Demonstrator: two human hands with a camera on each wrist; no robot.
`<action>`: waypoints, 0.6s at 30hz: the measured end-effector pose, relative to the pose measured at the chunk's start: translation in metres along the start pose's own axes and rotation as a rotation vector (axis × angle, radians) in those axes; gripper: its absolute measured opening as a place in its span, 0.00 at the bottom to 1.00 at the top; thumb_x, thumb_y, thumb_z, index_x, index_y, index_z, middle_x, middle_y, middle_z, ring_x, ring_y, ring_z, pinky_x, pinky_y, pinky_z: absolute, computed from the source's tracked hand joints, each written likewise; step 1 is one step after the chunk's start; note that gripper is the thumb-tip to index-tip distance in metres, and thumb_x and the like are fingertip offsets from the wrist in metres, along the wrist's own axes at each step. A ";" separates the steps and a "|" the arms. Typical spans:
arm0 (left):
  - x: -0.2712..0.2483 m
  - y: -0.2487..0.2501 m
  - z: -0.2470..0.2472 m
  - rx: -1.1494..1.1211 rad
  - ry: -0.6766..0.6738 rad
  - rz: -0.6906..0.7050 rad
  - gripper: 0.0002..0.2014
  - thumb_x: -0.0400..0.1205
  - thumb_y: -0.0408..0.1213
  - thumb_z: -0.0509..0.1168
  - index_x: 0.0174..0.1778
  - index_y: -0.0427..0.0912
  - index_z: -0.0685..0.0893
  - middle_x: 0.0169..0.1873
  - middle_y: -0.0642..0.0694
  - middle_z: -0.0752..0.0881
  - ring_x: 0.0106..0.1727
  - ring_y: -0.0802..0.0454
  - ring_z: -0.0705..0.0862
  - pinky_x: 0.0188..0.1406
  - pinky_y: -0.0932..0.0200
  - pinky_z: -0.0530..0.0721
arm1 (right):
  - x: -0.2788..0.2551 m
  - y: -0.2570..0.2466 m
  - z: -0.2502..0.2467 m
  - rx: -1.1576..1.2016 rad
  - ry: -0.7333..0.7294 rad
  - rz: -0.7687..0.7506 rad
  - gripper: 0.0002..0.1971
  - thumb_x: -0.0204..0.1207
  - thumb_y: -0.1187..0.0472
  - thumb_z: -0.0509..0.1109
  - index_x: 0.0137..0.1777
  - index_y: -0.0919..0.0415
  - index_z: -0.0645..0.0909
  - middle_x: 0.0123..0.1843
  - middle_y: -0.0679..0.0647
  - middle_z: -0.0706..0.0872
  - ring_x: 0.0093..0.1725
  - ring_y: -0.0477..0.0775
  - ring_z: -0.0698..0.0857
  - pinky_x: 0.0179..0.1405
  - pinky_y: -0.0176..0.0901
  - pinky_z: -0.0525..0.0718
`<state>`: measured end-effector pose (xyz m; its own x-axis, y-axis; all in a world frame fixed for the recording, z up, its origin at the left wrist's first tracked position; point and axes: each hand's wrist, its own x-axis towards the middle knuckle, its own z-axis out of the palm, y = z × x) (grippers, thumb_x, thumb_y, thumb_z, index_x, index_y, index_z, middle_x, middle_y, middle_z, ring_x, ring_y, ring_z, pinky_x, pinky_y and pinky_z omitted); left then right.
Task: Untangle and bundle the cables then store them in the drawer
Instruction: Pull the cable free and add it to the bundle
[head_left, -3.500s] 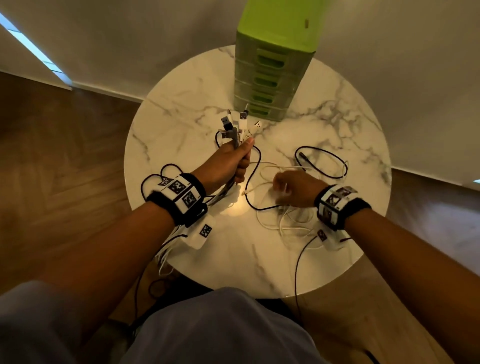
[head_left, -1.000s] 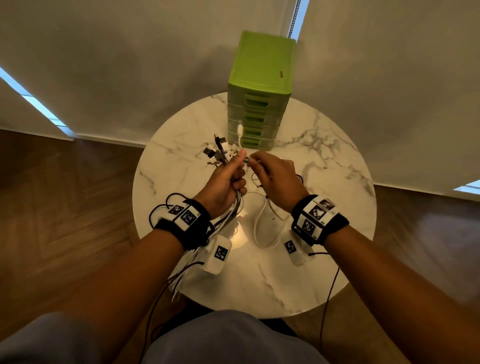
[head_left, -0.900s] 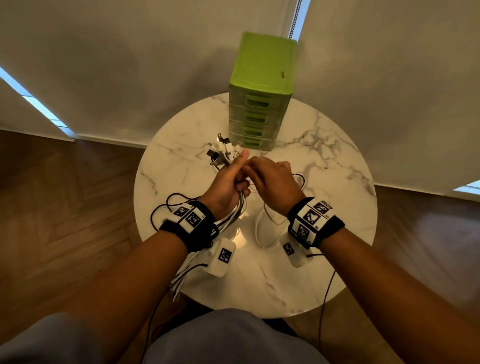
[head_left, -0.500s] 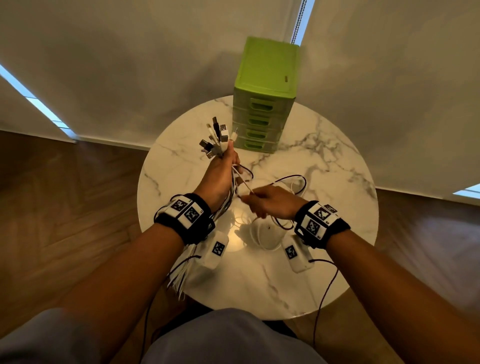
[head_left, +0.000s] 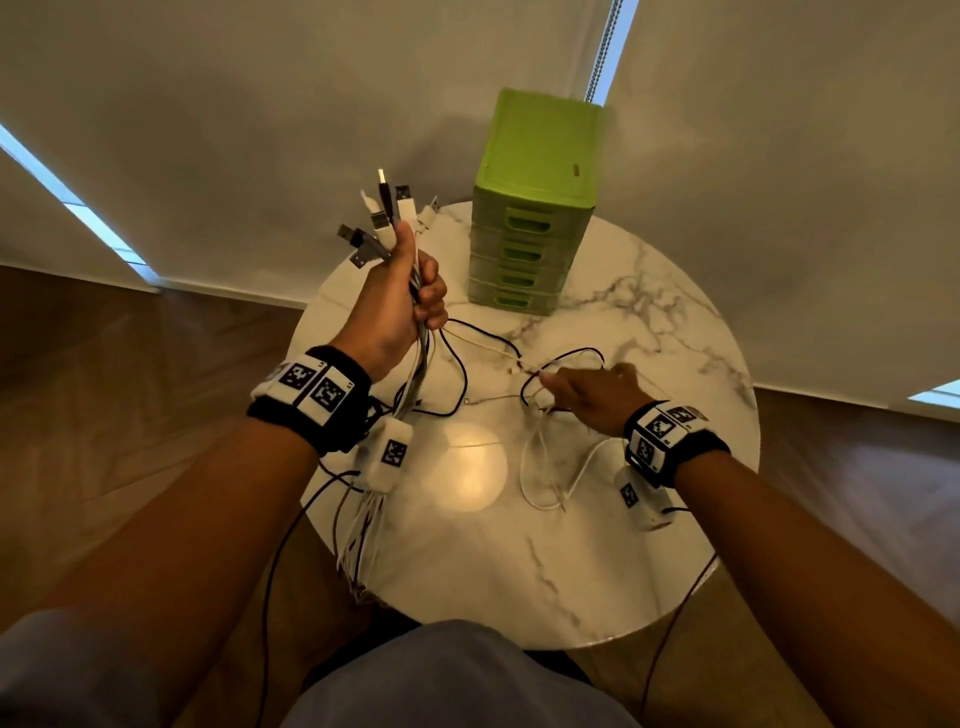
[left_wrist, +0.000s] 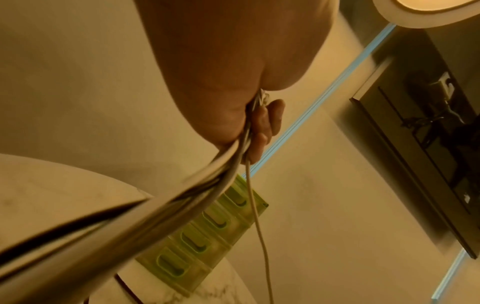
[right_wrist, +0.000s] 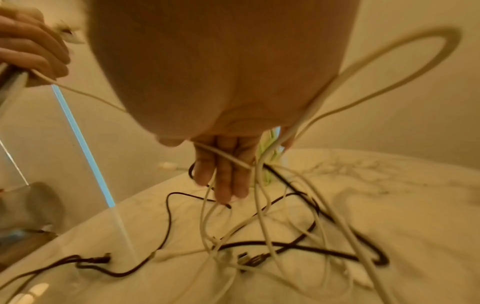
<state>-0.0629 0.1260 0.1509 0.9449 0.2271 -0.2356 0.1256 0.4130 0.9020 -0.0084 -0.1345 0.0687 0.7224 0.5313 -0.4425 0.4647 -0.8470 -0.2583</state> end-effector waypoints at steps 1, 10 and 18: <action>-0.001 -0.002 0.002 0.031 0.009 0.014 0.28 0.90 0.61 0.46 0.32 0.45 0.71 0.21 0.51 0.67 0.22 0.55 0.62 0.25 0.59 0.66 | 0.000 0.002 -0.006 -0.037 0.060 0.026 0.25 0.87 0.36 0.40 0.48 0.41 0.78 0.53 0.42 0.86 0.61 0.51 0.83 0.71 0.66 0.59; -0.020 -0.024 0.011 0.575 -0.004 0.033 0.31 0.90 0.60 0.50 0.30 0.43 0.82 0.31 0.41 0.88 0.32 0.48 0.76 0.41 0.51 0.79 | -0.003 -0.015 -0.019 0.399 0.332 -0.033 0.23 0.87 0.37 0.47 0.36 0.43 0.74 0.30 0.44 0.86 0.40 0.48 0.86 0.65 0.66 0.75; -0.026 -0.050 0.018 0.815 -0.164 -0.081 0.32 0.88 0.66 0.47 0.45 0.52 0.92 0.47 0.54 0.94 0.53 0.48 0.88 0.56 0.45 0.82 | -0.003 -0.037 -0.019 0.282 0.454 -0.085 0.14 0.89 0.44 0.53 0.45 0.44 0.73 0.38 0.47 0.88 0.47 0.63 0.89 0.63 0.64 0.77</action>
<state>-0.0888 0.0837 0.1188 0.9476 0.0664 -0.3124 0.3148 -0.3589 0.8787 -0.0179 -0.1042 0.0962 0.8659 0.5001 -0.0109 0.4206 -0.7397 -0.5253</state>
